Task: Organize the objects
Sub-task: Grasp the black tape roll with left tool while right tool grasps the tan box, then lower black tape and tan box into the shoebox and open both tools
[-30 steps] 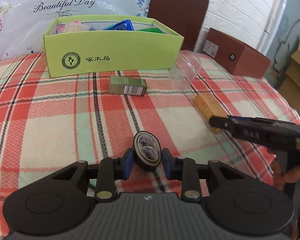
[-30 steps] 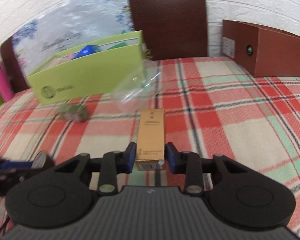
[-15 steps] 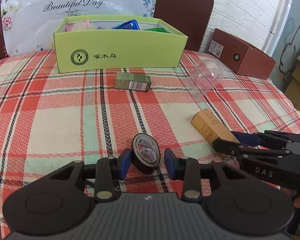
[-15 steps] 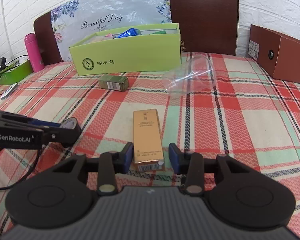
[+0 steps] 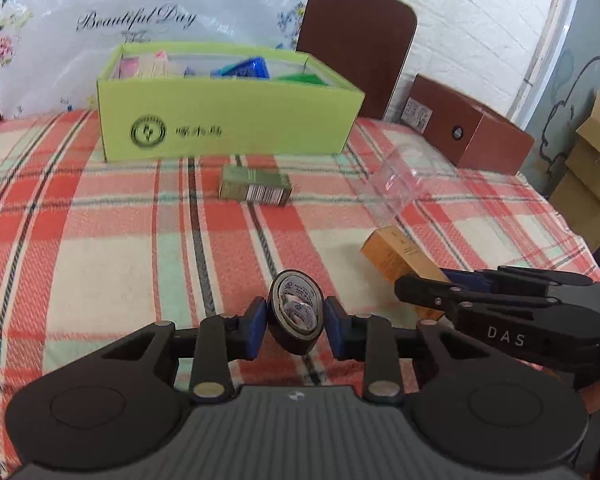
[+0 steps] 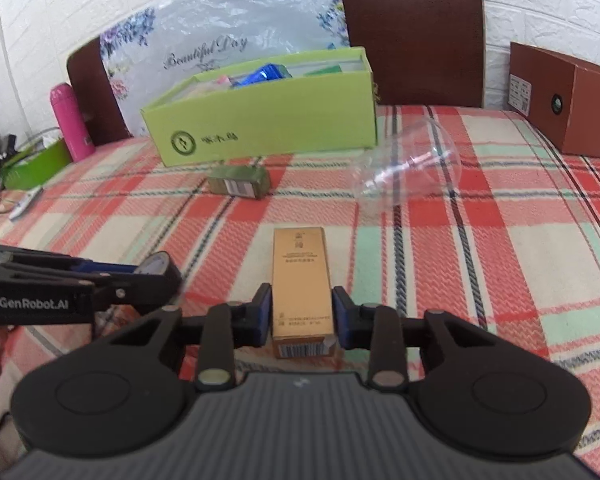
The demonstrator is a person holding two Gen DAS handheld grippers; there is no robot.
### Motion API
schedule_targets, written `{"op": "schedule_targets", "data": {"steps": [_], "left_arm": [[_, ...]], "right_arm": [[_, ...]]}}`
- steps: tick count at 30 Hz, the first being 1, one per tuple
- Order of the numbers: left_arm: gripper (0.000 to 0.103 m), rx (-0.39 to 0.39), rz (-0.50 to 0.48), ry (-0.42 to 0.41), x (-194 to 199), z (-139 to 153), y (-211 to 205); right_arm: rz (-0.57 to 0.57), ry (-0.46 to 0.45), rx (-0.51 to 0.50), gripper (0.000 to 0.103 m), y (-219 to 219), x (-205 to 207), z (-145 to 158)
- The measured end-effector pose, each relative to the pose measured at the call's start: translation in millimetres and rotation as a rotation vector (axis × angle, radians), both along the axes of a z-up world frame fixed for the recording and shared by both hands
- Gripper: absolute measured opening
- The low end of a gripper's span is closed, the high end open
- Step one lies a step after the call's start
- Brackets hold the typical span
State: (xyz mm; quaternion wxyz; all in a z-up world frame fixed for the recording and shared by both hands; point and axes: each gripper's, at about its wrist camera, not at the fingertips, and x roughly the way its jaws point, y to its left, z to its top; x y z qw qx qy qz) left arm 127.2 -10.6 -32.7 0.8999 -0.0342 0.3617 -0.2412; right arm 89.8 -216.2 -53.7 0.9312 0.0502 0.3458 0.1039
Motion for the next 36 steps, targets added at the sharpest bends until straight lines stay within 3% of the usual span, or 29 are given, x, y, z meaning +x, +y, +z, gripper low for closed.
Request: {"op": "schedule_targets", "data": {"steps": [9,16,23,29,30,31,32,36], "left_arm": [[0.032,-0.053,0.007,-0.166,33,61,4],[0.032,-0.081,0.081,-0.241,94,96,5],[0.032,-0.014,0.162,-0.281,168,100,-2],[0.033,-0.016,0.185,-0.283,212,89,-3],[0.038,-0.01,0.192,-0.296,215,85,-3],[0.049,0.011,0.194,-0.29,216,81,-2],[0.071,0.026,0.206,-0.281,215,77,0],[0.074,-0.006,0.239,-0.28,195,65,19]], "right_arm": [[0.025,-0.142,0.005,0.031,2,39,54],[0.017,-0.247,-0.024,0.031,4,101,86],[-0.032,-0.265,-0.045,0.031,9,185,85],[-0.024,-0.264,-0.05,0.031,20,236,73],[-0.013,-0.261,-0.047,0.036,22,242,69],[-0.005,-0.245,-0.05,0.044,23,246,65],[-0.011,-0.233,-0.059,0.059,24,247,61],[-0.015,-0.302,-0.112,0.079,22,217,51]]}}
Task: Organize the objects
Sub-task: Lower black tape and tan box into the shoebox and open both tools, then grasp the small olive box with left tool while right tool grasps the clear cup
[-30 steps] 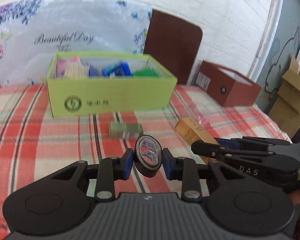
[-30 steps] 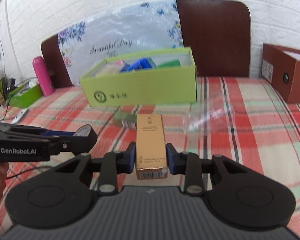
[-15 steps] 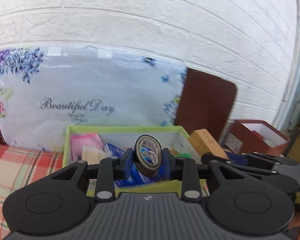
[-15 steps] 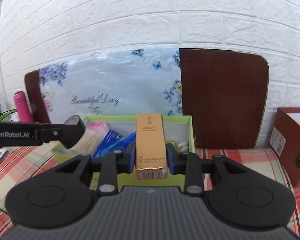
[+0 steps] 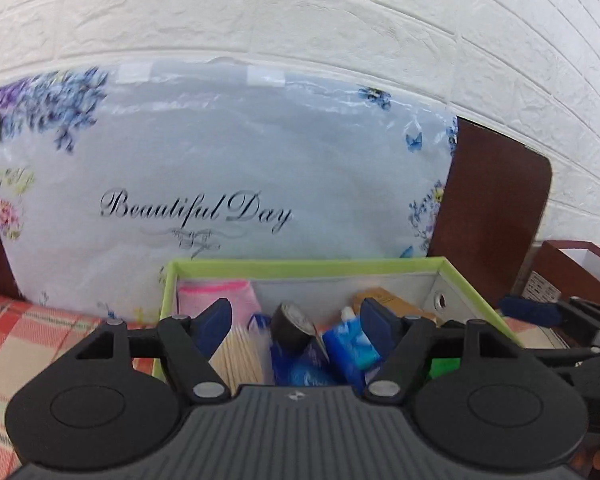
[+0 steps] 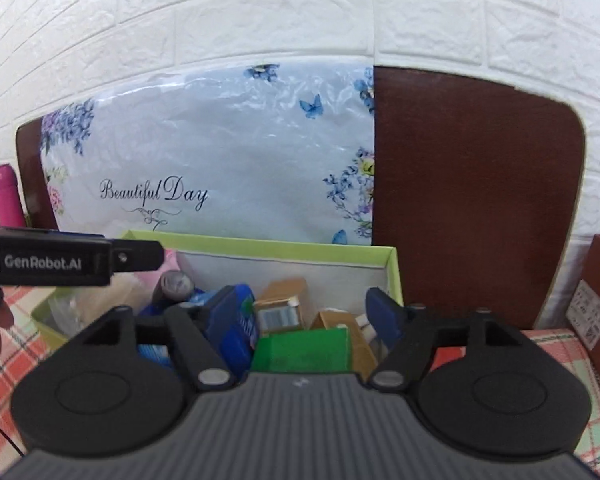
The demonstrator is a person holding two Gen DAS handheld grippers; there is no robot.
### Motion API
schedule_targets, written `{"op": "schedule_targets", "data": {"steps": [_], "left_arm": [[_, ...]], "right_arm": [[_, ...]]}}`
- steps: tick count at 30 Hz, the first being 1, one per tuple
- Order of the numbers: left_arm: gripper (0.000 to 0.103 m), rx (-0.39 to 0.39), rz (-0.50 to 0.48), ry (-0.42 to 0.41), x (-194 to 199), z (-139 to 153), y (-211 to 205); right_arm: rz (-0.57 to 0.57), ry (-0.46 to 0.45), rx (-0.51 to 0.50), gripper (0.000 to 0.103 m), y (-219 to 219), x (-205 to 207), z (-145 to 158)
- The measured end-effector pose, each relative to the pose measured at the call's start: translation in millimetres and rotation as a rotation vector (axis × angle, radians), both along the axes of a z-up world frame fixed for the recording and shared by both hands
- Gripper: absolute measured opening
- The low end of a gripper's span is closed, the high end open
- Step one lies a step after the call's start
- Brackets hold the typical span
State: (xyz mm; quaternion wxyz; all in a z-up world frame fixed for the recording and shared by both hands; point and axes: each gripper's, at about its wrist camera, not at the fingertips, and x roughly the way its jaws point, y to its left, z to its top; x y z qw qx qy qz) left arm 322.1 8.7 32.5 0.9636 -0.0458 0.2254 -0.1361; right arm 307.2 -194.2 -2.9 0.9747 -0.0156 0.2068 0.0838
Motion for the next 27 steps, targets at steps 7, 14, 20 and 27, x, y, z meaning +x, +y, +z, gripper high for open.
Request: {"op": "schedule_targets", "data": {"steps": [7,14,20,27], "left_arm": [[0.074,0.0,0.017,0.069,-33,5,-1],[0.078,0.07,0.049,0.086,-84,13,-10],[0.078,0.117,0.069,0.133,-117,2,-17],[0.078,0.107,0.066,0.199,-137,-17,-21]], "right_arm": [[-0.024,-0.024,0.017,0.09,-6,-43,4],[-0.057,0.012,0.061,0.103,-14,-86,23],[-0.085,0.073,0.089,0.103,-21,-129,12],[-0.11,0.141,0.127,0.103,-29,-166,-9]]}}
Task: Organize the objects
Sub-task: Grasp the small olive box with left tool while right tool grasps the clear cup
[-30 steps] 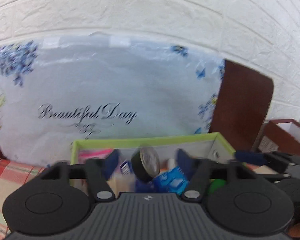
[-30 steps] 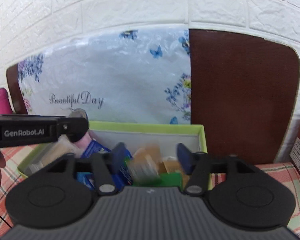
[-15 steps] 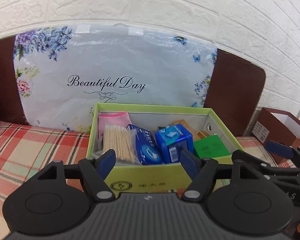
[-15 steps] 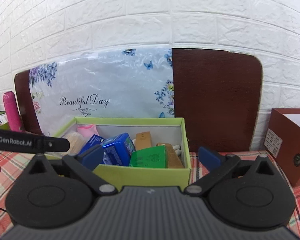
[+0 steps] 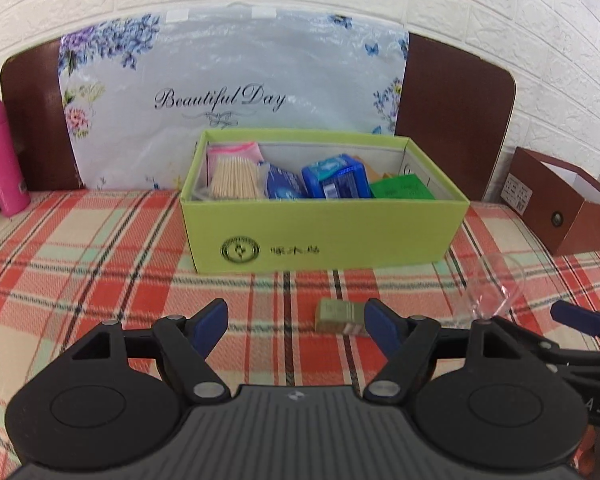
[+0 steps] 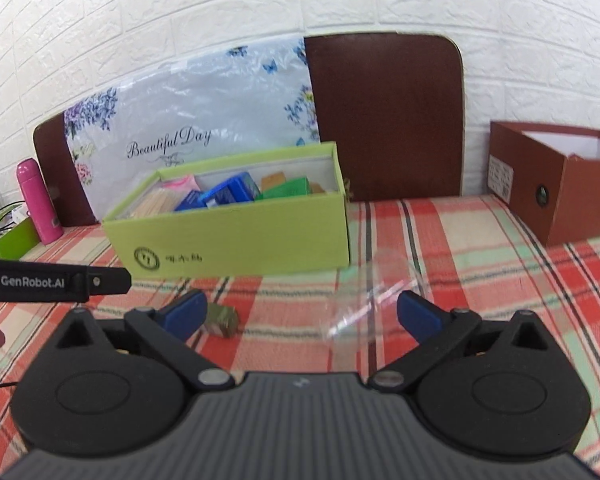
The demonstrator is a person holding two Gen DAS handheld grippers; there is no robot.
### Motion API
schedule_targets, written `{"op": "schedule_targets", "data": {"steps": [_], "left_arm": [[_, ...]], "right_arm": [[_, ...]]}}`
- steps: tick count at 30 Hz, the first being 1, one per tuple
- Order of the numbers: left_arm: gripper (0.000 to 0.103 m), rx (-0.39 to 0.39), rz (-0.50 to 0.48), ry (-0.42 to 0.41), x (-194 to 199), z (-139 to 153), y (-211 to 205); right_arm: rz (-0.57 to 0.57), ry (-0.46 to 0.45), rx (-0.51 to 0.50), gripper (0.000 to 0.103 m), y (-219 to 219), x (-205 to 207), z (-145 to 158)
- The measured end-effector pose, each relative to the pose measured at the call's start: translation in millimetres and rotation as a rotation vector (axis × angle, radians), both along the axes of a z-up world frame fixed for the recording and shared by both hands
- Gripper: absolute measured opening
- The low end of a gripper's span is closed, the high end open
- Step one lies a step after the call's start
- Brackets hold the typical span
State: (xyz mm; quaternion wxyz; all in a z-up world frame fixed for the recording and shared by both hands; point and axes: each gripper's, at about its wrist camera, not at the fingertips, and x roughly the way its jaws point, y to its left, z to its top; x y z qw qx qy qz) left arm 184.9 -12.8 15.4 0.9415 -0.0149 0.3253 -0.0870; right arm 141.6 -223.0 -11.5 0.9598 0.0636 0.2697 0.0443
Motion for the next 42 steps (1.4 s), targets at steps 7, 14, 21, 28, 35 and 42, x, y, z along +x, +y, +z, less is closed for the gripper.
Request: {"op": "schedule_targets", "data": {"steps": [7,14,21,28,35,42], "left_arm": [[0.078,-0.012,0.016,0.062,-4,-17,-1],[0.078,-0.12,-0.022,0.089,9,-40,-12],[0.075,-0.193,-0.019,0.194,59,-55,-40],[0.035,-0.17,-0.069,0.168,82,-58,-49],[0.025,-0.111,-0.202,0.142,43,-61,-40],[0.025,-0.109,-0.208,0.147,9,-58,-19]], "right_arm": [[-0.036,0.07,0.01,0.103,-8,-22,-25],[-0.057,0.092,-0.011,0.103,-14,-34,-37],[-0.079,0.104,0.005,0.103,-23,-39,-41],[-0.093,0.115,-0.004,0.103,-30,-39,-44],[-0.095,0.112,0.004,0.103,-29,-18,-45],[-0.186,0.157,0.163,0.103,-29,50,-41]]}}
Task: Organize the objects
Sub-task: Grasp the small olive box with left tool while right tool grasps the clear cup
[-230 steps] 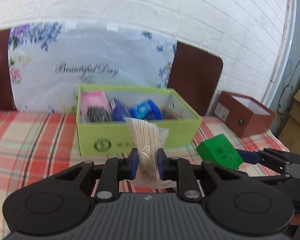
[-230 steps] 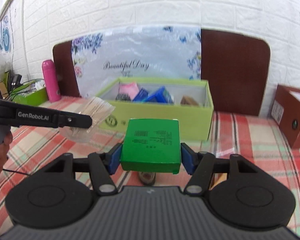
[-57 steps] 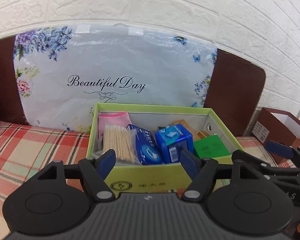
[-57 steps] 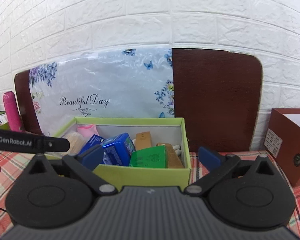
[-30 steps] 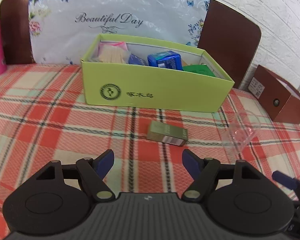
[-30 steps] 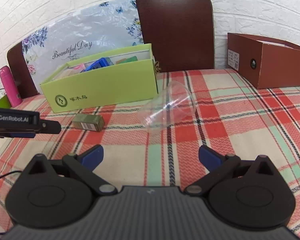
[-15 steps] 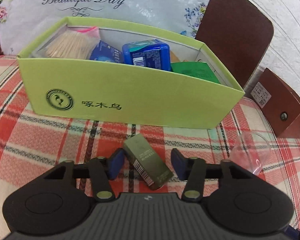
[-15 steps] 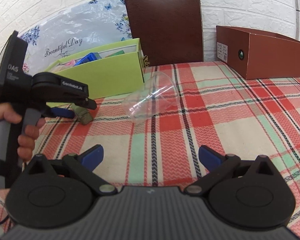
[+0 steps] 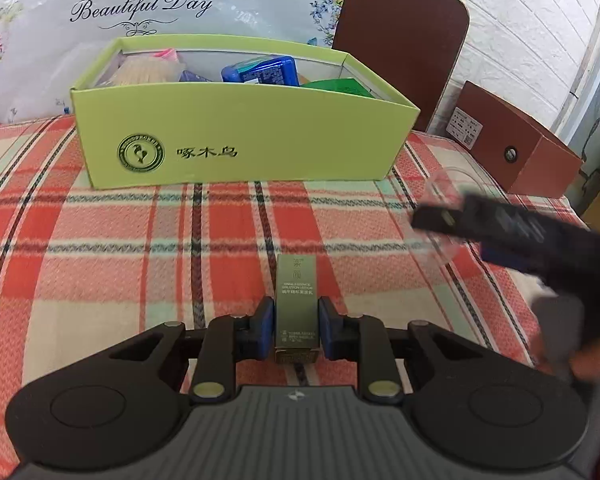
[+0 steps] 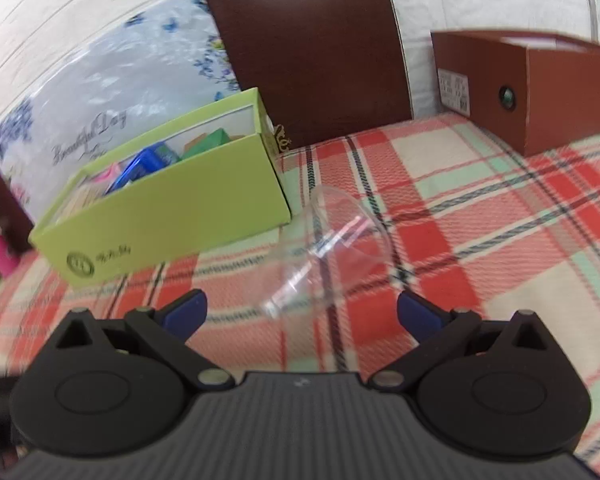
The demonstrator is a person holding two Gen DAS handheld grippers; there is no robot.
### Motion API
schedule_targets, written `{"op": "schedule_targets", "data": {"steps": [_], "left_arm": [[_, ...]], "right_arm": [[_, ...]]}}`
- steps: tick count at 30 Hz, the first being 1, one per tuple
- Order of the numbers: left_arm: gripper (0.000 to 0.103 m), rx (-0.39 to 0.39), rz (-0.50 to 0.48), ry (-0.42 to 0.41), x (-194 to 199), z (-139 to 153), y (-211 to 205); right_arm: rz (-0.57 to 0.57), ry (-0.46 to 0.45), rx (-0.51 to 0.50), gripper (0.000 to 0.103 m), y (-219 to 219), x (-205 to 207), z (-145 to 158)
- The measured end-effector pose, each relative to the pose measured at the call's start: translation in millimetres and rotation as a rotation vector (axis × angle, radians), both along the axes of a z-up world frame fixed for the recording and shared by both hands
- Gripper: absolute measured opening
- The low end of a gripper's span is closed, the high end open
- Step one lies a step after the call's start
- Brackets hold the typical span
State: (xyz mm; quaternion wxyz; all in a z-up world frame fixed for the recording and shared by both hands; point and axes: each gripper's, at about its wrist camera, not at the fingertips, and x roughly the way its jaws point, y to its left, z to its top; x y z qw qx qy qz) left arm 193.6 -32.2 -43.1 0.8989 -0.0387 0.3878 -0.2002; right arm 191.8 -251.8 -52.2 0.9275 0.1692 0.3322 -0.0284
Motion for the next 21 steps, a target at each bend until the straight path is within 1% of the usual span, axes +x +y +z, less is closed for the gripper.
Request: {"op": "schedule_targets", "data": {"steps": [2,3,4,5,7,9,10,12,15,17,19,21], "left_arm": [[0.025,-0.001,-0.002,0.004,-6,0,3],[0.025,0.0,-0.001,0.004,-8,0,5],[0.025,0.0,0.0,0.004,-9,0,7],[0.025,0.0,0.002,0.003,-10,0,9],[0.025,0.004,0.004,0.003,-11,1,12],[0.025,0.004,-0.001,0.0,-13,2,13],[0.025,0.008,-0.003,-0.005,-16,2,13],[0.025,0.011,-0.004,-0.016,-19,2,13],[0.025,0.023,0.008,-0.027,-20,1,9],[0.025,0.028,0.009,-0.026,-19,0,8],[0.025,0.033,0.003,-0.024,-18,-1,7],[0.025,0.024,0.006,-0.019,-17,-1,8]], "right_arm": [[-0.046,0.012,0.024,0.102,0,16,-4],[-0.063,0.007,0.017,0.082,0,21,-5],[-0.057,0.008,0.003,0.068,1,23,-6],[-0.028,0.006,-0.008,0.057,1,23,-6],[0.081,-0.024,-0.052,0.056,6,13,-5],[0.198,-0.037,-0.159,0.056,15,-3,-4],[0.257,-0.038,-0.195,0.056,19,-12,-5],[0.31,-0.035,-0.218,0.056,22,-30,-7],[0.3,-0.037,-0.209,0.057,22,-47,-9],[0.276,-0.04,-0.193,0.061,22,-51,-11],[0.256,-0.045,-0.181,0.062,22,-50,-11],[0.251,-0.048,-0.178,0.067,22,-48,-11]]}}
